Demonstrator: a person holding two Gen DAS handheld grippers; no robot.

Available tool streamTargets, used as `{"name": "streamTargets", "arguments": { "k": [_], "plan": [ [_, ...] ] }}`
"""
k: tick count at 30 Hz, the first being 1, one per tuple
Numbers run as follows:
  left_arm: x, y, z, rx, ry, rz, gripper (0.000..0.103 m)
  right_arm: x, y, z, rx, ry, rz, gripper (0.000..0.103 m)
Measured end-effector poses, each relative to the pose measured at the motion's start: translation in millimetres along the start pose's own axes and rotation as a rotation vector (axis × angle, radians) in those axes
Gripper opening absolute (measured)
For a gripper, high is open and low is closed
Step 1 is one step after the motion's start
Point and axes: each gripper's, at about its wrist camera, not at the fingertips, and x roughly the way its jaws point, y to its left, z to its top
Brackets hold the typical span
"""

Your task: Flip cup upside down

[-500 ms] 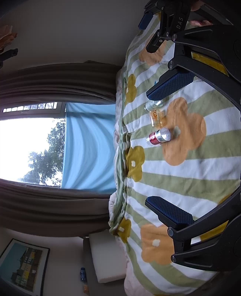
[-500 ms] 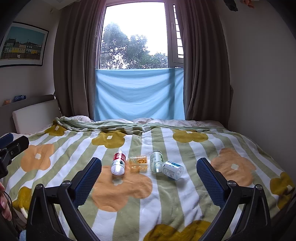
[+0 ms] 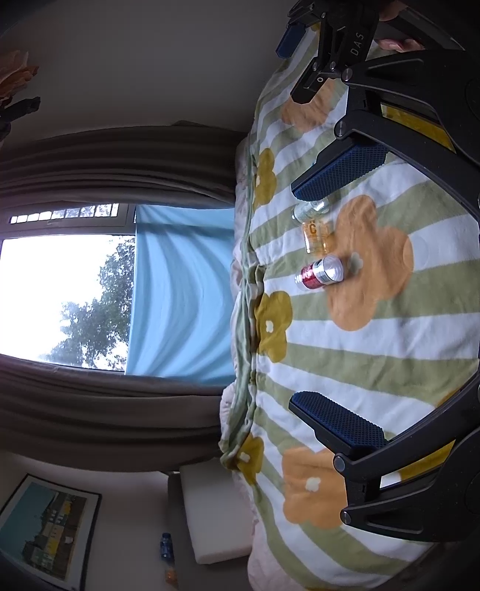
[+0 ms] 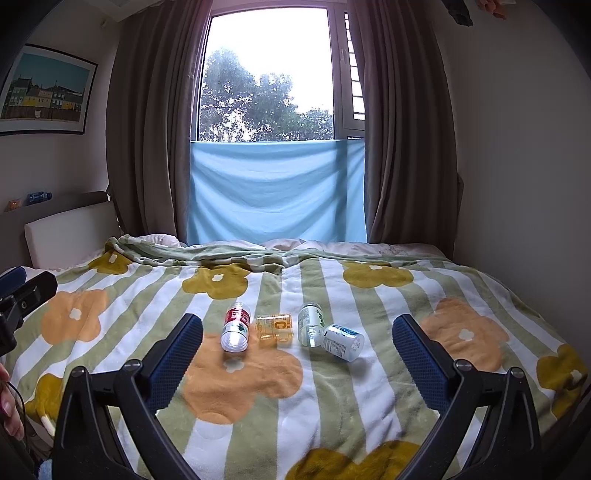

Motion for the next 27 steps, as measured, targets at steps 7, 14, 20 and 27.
{"name": "streamTargets", "arguments": {
  "k": [7,14,20,27],
  "plan": [
    [-0.6,0.4,1.7,-0.003,-0.004,-0.004,0.103,-1.9,0.3,1.9,-0.002,-0.003,-0.002,0.103],
    [-0.7,0.6,1.0,-0.004,-0.004,-0.006,0.103,-2.4,-0.2,2.3,-0.003,-0.002,-0.002,0.103],
    [0.0,-1.3,0.4,-0.003,-0.001,-0.008,0.103,-3.5,-0.5,4.5,-0.002,0.0,-0.002,0.103],
    [4.6,-1.3,-4.5,-0.011,0.015,-0.017,0.103,-1.5,0.0,2.0,-0.004,0.008,-0.002,0.103]
  ]
}}
